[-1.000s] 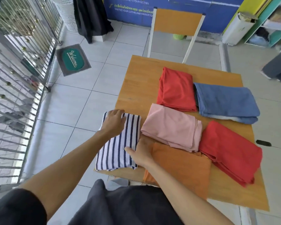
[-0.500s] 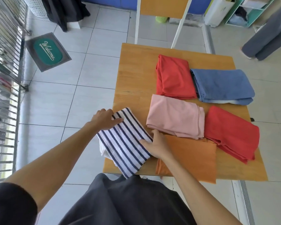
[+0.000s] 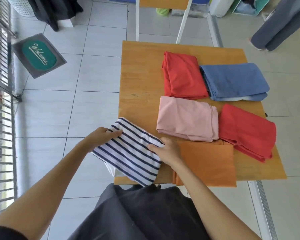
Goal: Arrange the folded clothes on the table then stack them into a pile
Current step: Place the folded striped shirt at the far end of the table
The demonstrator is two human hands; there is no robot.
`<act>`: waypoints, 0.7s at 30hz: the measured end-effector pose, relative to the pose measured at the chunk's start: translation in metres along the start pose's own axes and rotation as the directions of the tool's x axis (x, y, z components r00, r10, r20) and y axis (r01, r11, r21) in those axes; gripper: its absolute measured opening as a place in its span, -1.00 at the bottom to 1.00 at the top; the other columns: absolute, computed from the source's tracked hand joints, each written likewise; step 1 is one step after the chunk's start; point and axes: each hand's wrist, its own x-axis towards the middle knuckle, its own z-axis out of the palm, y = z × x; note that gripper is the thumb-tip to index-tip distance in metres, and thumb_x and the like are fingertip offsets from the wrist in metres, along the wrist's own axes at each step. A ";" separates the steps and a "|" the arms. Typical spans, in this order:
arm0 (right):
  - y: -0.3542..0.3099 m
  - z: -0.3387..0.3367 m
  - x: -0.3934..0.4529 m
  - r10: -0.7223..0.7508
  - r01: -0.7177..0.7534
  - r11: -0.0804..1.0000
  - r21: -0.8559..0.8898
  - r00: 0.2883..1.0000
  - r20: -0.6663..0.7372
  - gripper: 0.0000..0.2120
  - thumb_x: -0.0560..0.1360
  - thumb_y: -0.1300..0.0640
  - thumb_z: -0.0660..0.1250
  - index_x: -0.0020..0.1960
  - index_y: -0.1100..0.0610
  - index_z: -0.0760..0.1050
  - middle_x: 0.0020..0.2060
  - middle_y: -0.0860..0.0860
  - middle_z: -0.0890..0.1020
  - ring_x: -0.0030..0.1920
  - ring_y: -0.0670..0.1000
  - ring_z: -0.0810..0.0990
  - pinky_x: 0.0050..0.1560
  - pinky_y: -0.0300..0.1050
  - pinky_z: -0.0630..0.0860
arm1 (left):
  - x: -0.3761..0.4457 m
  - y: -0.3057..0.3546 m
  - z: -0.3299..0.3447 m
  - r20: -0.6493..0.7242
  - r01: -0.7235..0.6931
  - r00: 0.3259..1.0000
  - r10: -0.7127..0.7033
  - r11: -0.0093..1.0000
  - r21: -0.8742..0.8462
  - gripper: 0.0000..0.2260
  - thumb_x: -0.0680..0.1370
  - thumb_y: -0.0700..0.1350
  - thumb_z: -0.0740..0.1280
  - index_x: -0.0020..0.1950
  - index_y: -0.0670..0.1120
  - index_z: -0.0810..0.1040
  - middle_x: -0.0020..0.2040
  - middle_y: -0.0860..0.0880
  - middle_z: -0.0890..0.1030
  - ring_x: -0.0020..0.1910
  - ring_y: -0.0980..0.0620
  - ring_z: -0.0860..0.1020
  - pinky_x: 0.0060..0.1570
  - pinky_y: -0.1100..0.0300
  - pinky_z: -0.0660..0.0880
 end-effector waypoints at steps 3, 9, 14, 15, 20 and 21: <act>-0.005 0.000 -0.002 0.047 -0.060 0.951 0.302 0.998 0.051 -0.33 0.27 -0.30 0.53 0.25 0.05 0.56 0.19 -0.10 0.64 0.21 -0.03 0.60 0.20 -0.01 0.57 | -0.002 -0.013 -0.013 0.198 0.075 0.979 -0.036 0.978 -0.195 -0.38 0.24 0.35 0.52 0.10 -0.06 0.63 0.01 -0.09 0.71 -0.04 -0.10 0.70 -0.06 0.04 0.62; -0.013 -0.001 -0.002 0.094 -0.124 0.779 0.615 0.992 0.081 -0.26 0.21 -0.11 0.68 0.26 0.07 0.46 0.15 -0.01 0.66 0.14 0.03 0.66 0.17 0.07 0.61 | -0.009 -0.025 -0.009 0.290 0.130 0.957 0.008 0.883 -0.450 -0.30 0.24 0.29 0.57 0.21 -0.14 0.60 0.09 -0.14 0.70 0.07 -0.14 0.68 0.14 -0.09 0.57; -0.020 -0.021 -0.001 -0.006 -0.129 0.627 0.768 0.985 0.171 -0.51 0.29 -0.06 0.66 0.14 0.09 0.68 0.03 0.07 0.76 0.03 0.09 0.75 0.04 0.08 0.66 | -0.015 -0.022 -0.005 0.302 0.117 0.948 0.099 0.774 -0.622 -0.45 0.34 0.27 0.53 0.15 -0.09 0.67 0.15 -0.13 0.68 0.12 -0.12 0.67 -0.09 0.04 0.65; -0.023 -0.024 0.001 -0.009 -0.132 0.626 0.768 0.984 0.177 -0.52 0.30 -0.06 0.65 0.15 0.09 0.68 0.03 0.06 0.76 0.03 0.09 0.75 0.05 0.09 0.66 | -0.015 -0.018 -0.004 0.296 0.115 0.949 0.103 0.764 -0.635 -0.44 0.34 0.28 0.52 0.15 -0.09 0.67 0.15 -0.13 0.68 0.12 -0.13 0.66 -0.09 0.04 0.65; -0.047 -0.042 0.016 -0.092 -0.030 0.701 0.713 0.987 0.132 -0.81 0.53 -0.02 0.47 0.12 -0.01 0.65 0.02 -0.03 0.76 0.05 0.01 0.74 0.06 0.03 0.66 | -0.014 0.004 -0.007 0.297 0.114 0.949 0.110 0.756 -0.644 -0.34 0.32 0.34 0.50 0.25 -0.07 0.60 0.16 -0.12 0.68 0.13 -0.13 0.66 -0.02 -0.02 0.63; -0.050 -0.047 0.020 -0.098 -0.018 0.725 0.688 0.987 0.130 -0.84 0.56 -0.01 0.43 0.13 -0.02 0.64 0.01 -0.04 0.76 0.04 0.00 0.74 0.06 0.03 0.66 | -0.013 0.009 -0.010 0.302 0.111 0.946 0.117 0.758 -0.643 -0.34 0.32 0.35 0.49 0.25 -0.06 0.59 0.16 -0.11 0.68 0.13 -0.13 0.66 -0.02 -0.02 0.63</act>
